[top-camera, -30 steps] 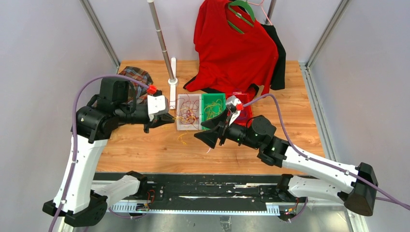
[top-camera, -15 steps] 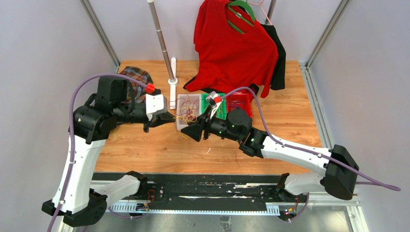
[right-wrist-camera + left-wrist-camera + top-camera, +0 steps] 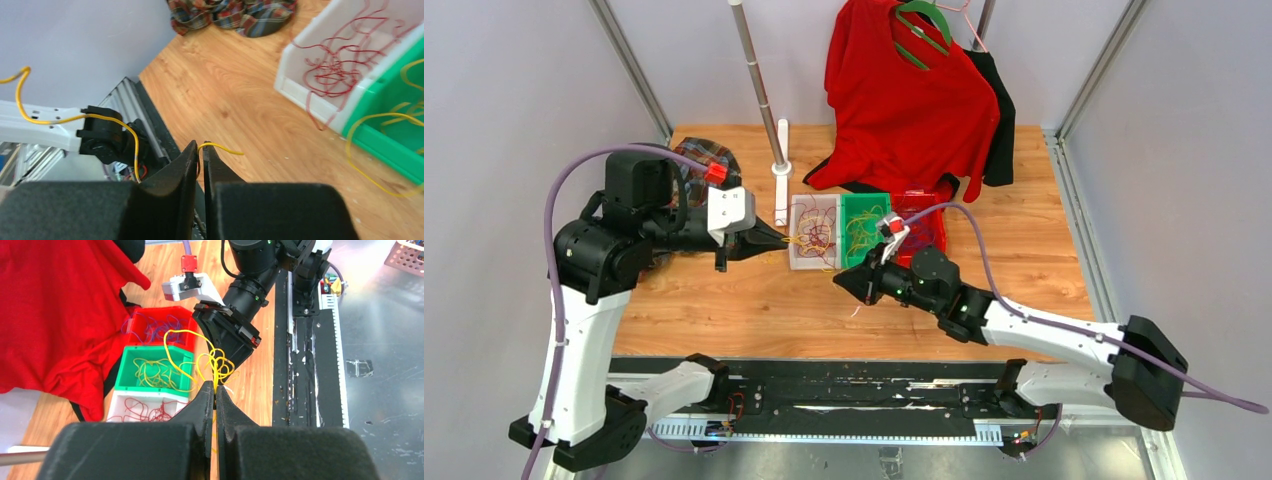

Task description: Untangle the cables

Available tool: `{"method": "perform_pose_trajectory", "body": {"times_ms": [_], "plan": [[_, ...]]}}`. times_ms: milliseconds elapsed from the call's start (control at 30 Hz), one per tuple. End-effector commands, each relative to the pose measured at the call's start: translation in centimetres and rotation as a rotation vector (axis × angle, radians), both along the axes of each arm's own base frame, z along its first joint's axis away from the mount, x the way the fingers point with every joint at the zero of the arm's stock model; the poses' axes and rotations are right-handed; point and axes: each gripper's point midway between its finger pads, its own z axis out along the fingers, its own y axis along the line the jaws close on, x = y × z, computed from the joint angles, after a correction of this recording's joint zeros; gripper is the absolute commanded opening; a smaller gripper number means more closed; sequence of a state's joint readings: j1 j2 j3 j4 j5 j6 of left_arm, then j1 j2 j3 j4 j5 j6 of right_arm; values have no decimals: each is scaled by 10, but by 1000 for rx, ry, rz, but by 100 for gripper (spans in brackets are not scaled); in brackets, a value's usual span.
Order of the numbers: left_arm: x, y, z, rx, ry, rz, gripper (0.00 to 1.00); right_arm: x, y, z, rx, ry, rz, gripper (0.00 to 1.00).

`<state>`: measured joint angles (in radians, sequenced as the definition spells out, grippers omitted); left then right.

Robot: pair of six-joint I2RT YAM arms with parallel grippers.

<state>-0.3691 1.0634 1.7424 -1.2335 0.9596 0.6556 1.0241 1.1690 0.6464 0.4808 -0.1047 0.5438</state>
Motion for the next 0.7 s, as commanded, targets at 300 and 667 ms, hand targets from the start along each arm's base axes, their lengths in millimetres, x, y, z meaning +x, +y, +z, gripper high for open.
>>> {"method": "perform_pose_trajectory", "body": {"times_ms": [300, 667], "plan": [[22, -18, -19, 24, 125, -41, 0, 63, -107, -3, -180, -40, -370, 20], [135, -57, -86, 236, 168, 110, 1, 94, -172, 22, -189, -77, -595, 69]]}}
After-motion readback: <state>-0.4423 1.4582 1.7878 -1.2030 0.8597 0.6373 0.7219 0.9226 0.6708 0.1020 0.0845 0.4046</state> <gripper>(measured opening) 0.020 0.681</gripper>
